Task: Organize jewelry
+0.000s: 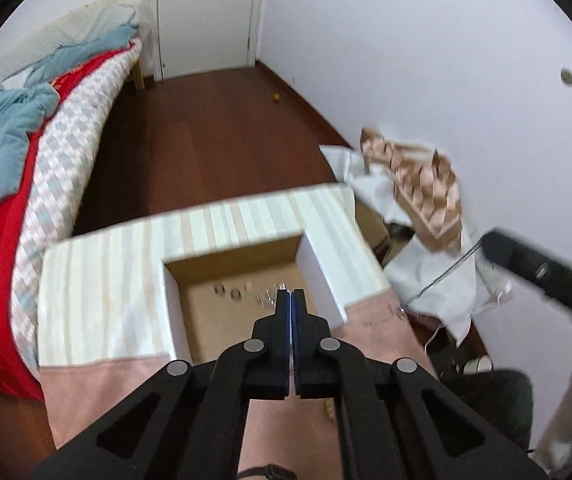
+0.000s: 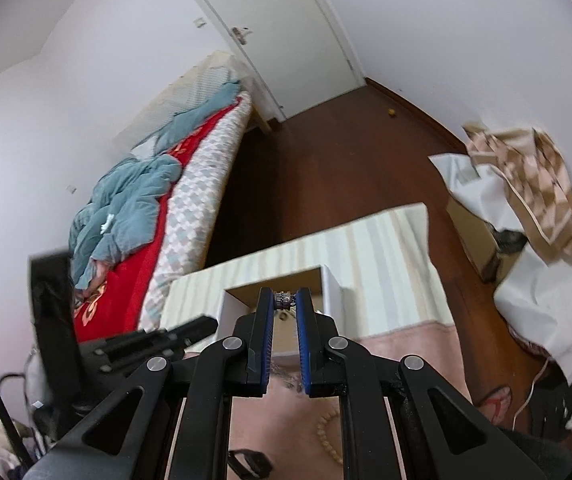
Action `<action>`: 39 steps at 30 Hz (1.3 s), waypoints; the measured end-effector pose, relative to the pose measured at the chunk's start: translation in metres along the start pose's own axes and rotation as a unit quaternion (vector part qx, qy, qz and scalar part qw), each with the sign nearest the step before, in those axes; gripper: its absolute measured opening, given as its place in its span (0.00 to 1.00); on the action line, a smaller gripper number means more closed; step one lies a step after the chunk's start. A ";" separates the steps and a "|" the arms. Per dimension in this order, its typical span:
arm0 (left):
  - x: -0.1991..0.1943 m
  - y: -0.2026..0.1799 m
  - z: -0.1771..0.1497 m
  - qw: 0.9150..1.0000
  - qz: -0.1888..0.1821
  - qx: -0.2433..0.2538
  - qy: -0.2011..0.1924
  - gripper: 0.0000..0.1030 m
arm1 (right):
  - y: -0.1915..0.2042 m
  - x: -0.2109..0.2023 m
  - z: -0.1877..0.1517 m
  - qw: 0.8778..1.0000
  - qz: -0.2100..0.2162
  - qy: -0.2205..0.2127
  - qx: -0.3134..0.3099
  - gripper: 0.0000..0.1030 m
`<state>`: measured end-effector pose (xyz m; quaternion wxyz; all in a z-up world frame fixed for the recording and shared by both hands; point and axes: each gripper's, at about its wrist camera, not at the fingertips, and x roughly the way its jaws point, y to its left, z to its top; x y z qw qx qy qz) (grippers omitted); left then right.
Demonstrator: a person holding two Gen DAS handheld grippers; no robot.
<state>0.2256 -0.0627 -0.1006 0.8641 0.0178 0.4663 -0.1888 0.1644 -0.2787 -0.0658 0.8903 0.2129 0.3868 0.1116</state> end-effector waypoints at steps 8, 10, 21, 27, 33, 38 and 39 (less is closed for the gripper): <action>0.019 0.027 -0.008 0.997 -0.005 -0.054 0.053 0.39 | 0.018 0.010 0.008 1.000 0.003 -0.002 -0.021 0.11; 0.036 0.026 -0.030 0.995 -0.003 -0.061 0.081 0.54 | 0.013 0.008 0.004 1.000 0.001 -0.002 -0.010 0.11; 0.138 -0.015 -0.095 0.981 0.087 0.032 0.172 0.54 | -0.035 -0.006 -0.024 0.998 -0.037 0.002 0.043 0.11; 0.145 -0.022 -0.100 0.984 0.052 0.045 0.165 0.14 | -0.051 -0.010 -0.025 0.997 -0.047 0.004 0.056 0.11; 0.073 -0.014 -0.063 0.995 -0.010 0.008 0.101 0.13 | -0.039 -0.012 -0.010 0.998 -0.025 -0.005 0.049 0.11; 0.024 0.007 -0.015 0.999 -0.006 -0.003 0.038 0.13 | -0.010 -0.004 0.008 1.000 0.006 -0.009 0.023 0.11; 0.017 0.012 -0.007 1.000 -0.002 -0.005 0.027 0.13 | -0.004 0.000 0.011 1.000 0.011 -0.008 0.018 0.11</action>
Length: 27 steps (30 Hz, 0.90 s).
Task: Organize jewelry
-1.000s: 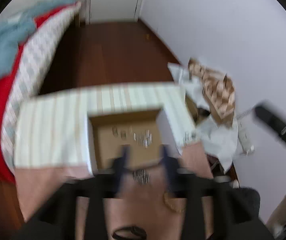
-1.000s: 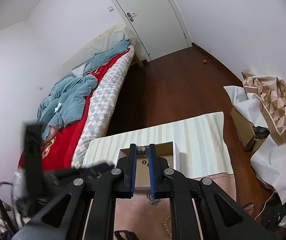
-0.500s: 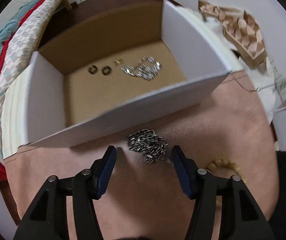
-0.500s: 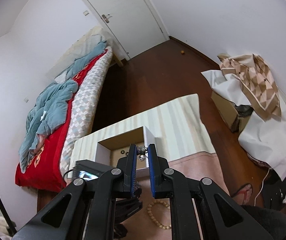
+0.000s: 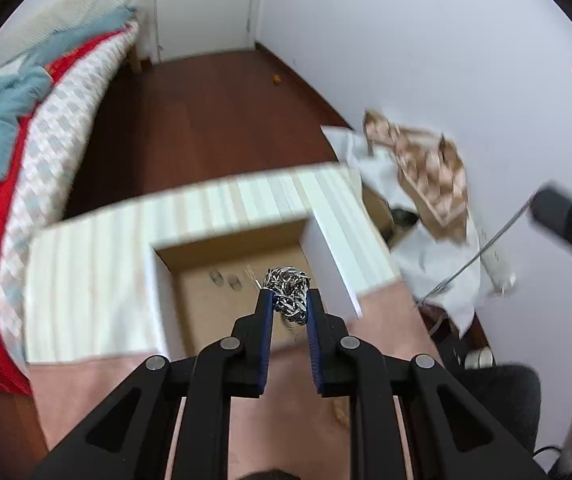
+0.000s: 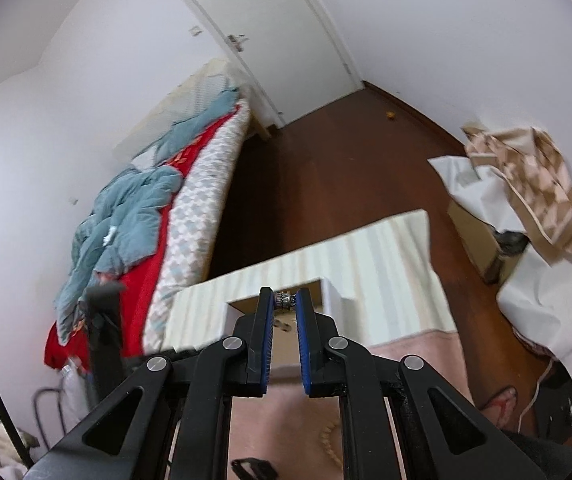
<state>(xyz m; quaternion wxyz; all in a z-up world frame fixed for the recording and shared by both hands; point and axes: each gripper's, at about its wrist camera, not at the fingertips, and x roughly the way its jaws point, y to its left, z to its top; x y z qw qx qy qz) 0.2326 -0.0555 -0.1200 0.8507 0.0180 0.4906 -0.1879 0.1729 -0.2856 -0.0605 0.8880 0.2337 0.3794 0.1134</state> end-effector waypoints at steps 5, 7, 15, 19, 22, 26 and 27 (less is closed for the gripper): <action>0.004 0.030 0.021 0.999 0.021 -0.025 -0.012 0.13 | 0.028 0.038 0.006 0.999 0.017 0.030 -0.030 0.11; 0.016 0.042 0.020 0.999 0.025 -0.040 0.002 0.13 | 0.035 0.057 0.004 0.998 0.017 0.051 -0.039 0.11; 0.056 0.067 0.008 0.992 0.056 -0.091 0.066 0.16 | 0.020 0.141 -0.017 0.985 0.003 0.172 -0.026 0.12; 0.065 0.069 0.004 0.989 0.090 -0.091 0.079 0.23 | -0.002 0.168 -0.029 0.974 -0.033 0.226 -0.001 0.38; 0.061 0.074 -0.001 0.986 0.114 -0.105 0.069 0.32 | -0.008 0.169 -0.035 0.971 -0.080 0.222 -0.024 0.68; 0.057 0.080 -0.006 0.982 0.139 -0.111 0.058 0.67 | -0.009 0.169 -0.044 0.964 -0.138 0.217 -0.062 0.76; 0.055 0.080 -0.009 0.982 0.146 -0.112 0.051 0.78 | -0.010 0.170 -0.045 0.962 -0.150 0.216 -0.070 0.87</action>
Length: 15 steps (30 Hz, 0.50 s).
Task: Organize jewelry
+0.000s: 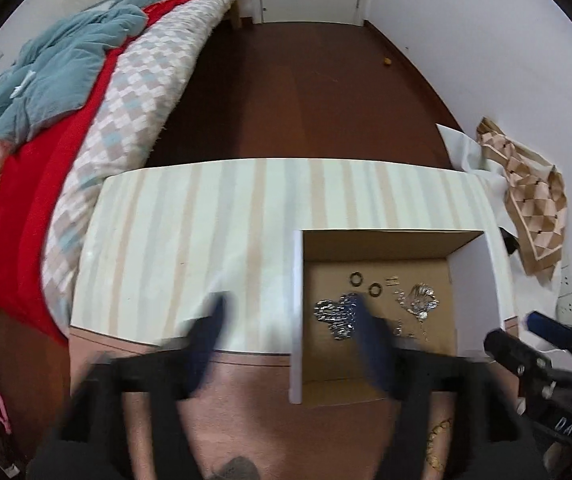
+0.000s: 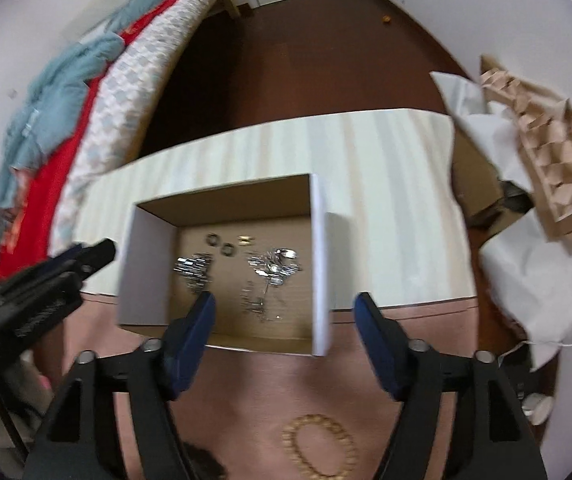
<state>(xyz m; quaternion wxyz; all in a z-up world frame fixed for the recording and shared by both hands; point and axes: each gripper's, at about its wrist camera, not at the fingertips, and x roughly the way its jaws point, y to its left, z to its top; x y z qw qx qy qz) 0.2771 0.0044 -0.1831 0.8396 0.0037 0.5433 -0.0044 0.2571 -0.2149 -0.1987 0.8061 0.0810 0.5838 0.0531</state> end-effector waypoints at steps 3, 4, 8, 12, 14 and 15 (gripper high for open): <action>-0.002 0.000 -0.003 1.000 0.010 0.008 -0.011 0.91 | 0.003 0.002 -0.004 0.999 -0.041 -0.008 -0.016 0.95; -0.003 0.000 -0.006 1.000 0.009 0.010 -0.010 0.94 | 0.004 0.003 -0.005 0.999 -0.049 -0.009 -0.019 0.95; -0.009 -0.002 -0.011 1.000 0.018 0.018 -0.016 1.00 | 0.006 -0.002 -0.008 0.997 -0.074 -0.024 -0.028 1.00; -0.019 -0.004 -0.014 0.999 0.023 0.020 -0.026 1.00 | 0.009 -0.013 -0.007 0.996 -0.080 -0.039 -0.026 1.00; -0.028 -0.005 -0.016 0.999 0.024 0.019 -0.035 1.00 | 0.008 -0.021 -0.008 0.995 -0.081 -0.047 -0.022 1.00; -0.031 -0.004 -0.017 0.999 0.024 0.018 -0.038 1.00 | 0.008 -0.025 -0.009 0.995 -0.082 -0.051 -0.022 1.00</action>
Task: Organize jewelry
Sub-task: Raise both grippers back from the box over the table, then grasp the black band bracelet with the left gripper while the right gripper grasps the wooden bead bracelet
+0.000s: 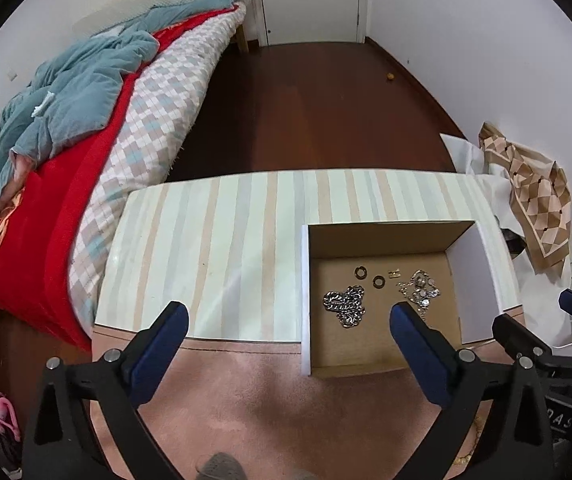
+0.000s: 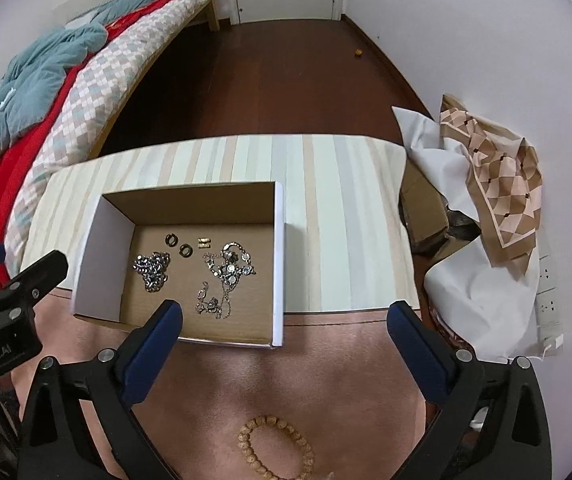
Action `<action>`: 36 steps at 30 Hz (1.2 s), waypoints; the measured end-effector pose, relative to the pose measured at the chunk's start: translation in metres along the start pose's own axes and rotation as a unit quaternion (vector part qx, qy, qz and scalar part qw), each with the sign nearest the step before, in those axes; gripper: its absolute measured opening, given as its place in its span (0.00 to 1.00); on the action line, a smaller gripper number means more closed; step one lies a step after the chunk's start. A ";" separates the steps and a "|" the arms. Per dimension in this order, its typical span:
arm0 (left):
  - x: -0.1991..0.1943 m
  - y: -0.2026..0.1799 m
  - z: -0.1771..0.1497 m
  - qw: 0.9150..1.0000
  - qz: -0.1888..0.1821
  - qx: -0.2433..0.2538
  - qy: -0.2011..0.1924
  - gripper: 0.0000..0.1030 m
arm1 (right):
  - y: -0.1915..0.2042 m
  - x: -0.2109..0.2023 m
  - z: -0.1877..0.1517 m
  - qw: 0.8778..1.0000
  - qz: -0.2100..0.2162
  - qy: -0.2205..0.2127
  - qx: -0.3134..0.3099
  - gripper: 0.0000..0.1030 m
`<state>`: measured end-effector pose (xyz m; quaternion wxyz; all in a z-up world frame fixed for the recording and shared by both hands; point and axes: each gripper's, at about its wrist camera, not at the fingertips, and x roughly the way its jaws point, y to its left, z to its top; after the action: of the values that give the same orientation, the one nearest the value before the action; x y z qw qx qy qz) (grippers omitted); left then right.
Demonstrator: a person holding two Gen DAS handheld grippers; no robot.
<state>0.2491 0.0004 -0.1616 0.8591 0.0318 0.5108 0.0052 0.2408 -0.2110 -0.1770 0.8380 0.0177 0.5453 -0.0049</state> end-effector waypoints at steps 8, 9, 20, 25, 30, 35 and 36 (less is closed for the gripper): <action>-0.053 0.000 -0.008 0.999 -0.012 -0.006 -0.044 1.00 | -0.004 -0.052 -0.012 0.999 -0.003 -0.043 0.006 1.00; -0.059 0.000 -0.009 0.999 -0.013 -0.006 -0.049 1.00 | -0.004 -0.059 -0.014 0.999 -0.004 -0.050 0.006 1.00; -0.149 0.008 -0.040 0.992 0.000 -0.024 -0.125 1.00 | -0.003 -0.158 -0.049 0.991 -0.005 -0.132 0.005 1.00; -0.177 0.011 -0.056 0.989 0.001 -0.035 -0.142 1.00 | 0.000 -0.189 -0.065 0.989 0.004 -0.151 0.006 1.00; -0.187 0.016 -0.068 0.987 -0.007 -0.056 -0.150 1.00 | -0.003 -0.206 -0.081 0.988 0.026 -0.155 0.013 1.00; -0.167 0.023 -0.086 0.989 0.013 -0.066 -0.131 1.00 | -0.021 -0.179 -0.099 0.991 0.043 -0.120 0.037 1.00; -0.161 0.023 -0.090 0.990 0.015 -0.068 -0.123 1.00 | -0.026 -0.167 -0.104 0.993 0.039 -0.106 0.044 1.00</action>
<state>0.0935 0.0213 -0.0621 0.9152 -0.0185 0.3996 0.0487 0.0772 -0.2354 -0.0675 0.8890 0.0750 0.4516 0.0023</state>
